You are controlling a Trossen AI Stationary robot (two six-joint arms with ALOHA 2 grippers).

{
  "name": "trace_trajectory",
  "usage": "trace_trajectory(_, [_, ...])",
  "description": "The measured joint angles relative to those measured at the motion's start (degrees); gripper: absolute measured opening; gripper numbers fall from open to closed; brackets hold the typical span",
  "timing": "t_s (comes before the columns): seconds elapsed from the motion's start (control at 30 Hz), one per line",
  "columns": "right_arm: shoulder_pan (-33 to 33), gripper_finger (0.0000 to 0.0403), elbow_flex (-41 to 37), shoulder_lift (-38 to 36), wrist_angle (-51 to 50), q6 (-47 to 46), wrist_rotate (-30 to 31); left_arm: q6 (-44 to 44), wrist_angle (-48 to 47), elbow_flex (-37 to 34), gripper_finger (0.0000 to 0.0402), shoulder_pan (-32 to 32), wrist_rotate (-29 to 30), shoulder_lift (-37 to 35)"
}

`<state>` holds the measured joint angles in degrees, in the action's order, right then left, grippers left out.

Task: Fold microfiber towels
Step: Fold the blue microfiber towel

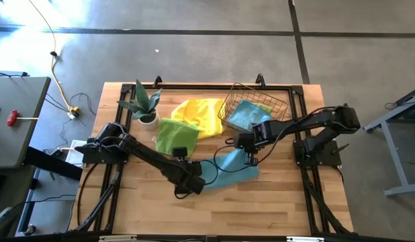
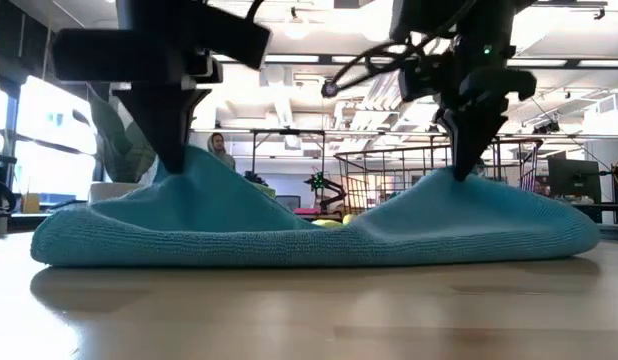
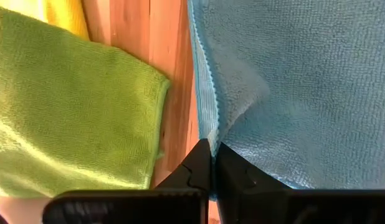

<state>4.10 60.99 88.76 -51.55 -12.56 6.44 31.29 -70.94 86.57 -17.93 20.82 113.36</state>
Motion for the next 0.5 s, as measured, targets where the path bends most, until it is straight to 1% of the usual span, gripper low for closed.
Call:
trace_trajectory(0.3, [-0.5,0.0,0.0,6.4,-1.1,1.1,-1.0,4.1,0.0,-6.2,0.0,0.0,0.2,0.0])
trace_trajectory(0.5, [-0.5,0.0,0.0,7.3,-1.5,1.1,-0.6,4.5,0.2,-7.7,0.0,0.0,0.4,0.0])
